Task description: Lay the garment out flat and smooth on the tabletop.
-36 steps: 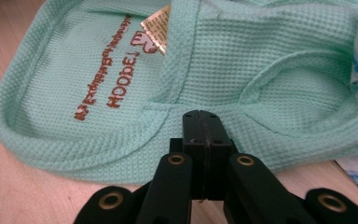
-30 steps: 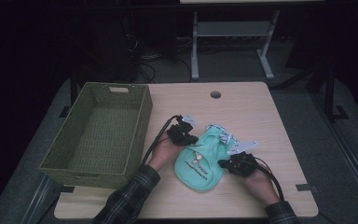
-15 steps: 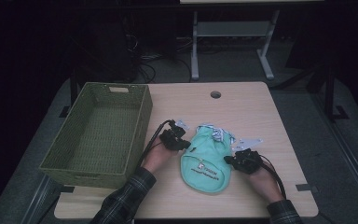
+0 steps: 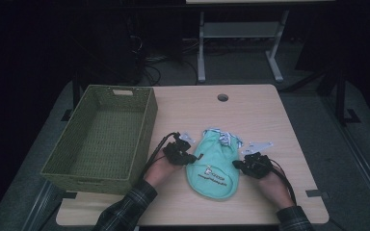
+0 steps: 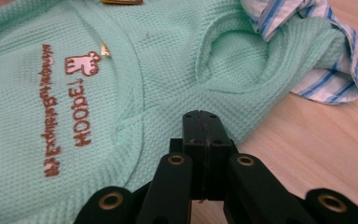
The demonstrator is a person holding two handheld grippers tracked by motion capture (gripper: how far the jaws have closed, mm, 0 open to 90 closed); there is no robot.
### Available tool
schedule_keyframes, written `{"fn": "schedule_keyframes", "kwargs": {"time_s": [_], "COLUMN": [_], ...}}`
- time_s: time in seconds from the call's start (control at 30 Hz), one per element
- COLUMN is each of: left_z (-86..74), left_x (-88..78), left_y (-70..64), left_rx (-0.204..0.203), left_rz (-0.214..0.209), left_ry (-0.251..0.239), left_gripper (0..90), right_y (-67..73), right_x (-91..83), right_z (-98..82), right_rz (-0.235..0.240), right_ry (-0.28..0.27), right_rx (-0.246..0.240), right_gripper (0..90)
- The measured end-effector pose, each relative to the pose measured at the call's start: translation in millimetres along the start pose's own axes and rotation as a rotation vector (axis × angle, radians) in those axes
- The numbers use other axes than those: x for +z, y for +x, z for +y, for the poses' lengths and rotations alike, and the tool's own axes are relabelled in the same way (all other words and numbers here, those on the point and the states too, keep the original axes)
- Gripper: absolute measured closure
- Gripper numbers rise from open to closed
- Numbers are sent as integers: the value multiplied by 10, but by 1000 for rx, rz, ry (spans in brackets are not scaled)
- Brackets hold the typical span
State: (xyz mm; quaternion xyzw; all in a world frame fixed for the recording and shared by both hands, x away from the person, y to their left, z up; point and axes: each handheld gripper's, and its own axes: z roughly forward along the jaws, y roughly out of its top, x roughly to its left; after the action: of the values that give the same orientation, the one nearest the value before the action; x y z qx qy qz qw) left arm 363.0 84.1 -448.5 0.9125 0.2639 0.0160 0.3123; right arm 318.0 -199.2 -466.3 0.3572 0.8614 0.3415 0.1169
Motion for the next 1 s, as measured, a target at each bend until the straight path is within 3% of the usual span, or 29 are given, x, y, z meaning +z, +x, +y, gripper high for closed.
{"fn": "schedule_keyframes", "kwargs": {"time_s": [0.1,0.13,0.33,0.43,0.5,0.7,0.83,1.0], "left_z": [-23,-37,-67,-67,-64,-66,-90,-87], "left_x": [5,25,43,49,44,-6,-36,-19], "left_y": [-20,-49,-153,-167,-180,-223,-239,-276], "left_rx": [8,-9,17,16,9,36,58,63], "left_rz": [-15,-26,-53,-50,-43,-16,-6,1], "left_ry": [15,7,16,10,0,-17,-14,-16], "left_gripper": [893,894,894,889,867,749,671,644], "right_y": [-20,-27,-122,-153,-179,-314,-445,-561], "right_x": [5,7,15,18,-1,-52,-18,89], "right_z": [0,2,22,53,80,281,393,501], "right_rz": [-4,-6,-35,-38,-32,-46,-50,-42], "right_ry": [-2,-2,2,4,-27,-46,-75,-79], "right_rx": [8,12,17,27,45,70,87,118], "right_gripper": [900,900,900,873,859,822,802,775]}}
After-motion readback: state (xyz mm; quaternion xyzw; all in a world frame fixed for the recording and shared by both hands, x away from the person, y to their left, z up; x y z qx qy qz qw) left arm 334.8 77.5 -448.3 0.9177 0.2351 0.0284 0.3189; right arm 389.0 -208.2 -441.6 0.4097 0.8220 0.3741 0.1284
